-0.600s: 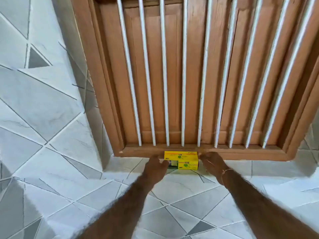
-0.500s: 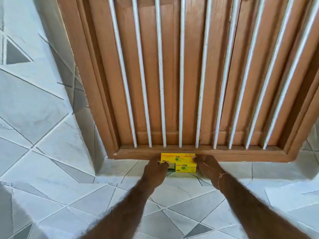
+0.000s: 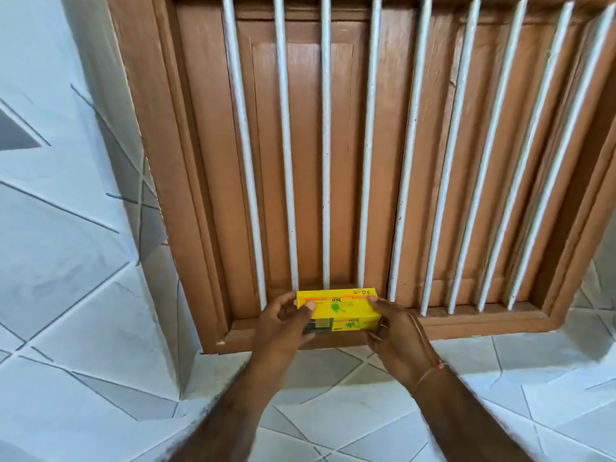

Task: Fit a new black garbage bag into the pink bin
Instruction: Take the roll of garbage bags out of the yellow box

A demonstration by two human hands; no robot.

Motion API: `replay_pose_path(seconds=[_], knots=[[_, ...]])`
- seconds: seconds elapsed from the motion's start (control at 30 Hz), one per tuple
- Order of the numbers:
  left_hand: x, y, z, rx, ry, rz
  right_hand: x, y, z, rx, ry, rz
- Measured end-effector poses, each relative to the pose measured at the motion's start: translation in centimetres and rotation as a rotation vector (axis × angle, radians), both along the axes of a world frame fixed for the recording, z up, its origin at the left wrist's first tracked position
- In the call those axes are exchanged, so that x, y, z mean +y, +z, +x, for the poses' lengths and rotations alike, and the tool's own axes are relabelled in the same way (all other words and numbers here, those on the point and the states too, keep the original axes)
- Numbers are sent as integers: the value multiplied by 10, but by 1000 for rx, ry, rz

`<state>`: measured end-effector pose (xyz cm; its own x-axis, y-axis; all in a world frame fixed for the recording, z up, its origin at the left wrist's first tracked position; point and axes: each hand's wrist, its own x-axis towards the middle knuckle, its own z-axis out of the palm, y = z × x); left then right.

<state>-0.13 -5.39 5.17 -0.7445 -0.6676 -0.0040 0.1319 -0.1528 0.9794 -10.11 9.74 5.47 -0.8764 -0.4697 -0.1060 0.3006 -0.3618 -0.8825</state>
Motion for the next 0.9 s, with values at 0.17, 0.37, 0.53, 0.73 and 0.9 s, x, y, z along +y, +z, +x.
replay_pose_path(seconds=[0.17,0.37,0.53,0.73,0.9], knots=[[-1,9,5,66,14,-21,-21,4,13,-13,-195,-60],[6,33,7,80,28,-106,0,1,-1,-278,-164,-141],[28,75,8,-8,62,-803,7,-22,0,-217,-200,144],[65,112,17,-67,-24,-1149,12,-22,6,-346,2,-228],[80,123,22,-112,-102,-1262,14,-18,17,-465,138,-570]])
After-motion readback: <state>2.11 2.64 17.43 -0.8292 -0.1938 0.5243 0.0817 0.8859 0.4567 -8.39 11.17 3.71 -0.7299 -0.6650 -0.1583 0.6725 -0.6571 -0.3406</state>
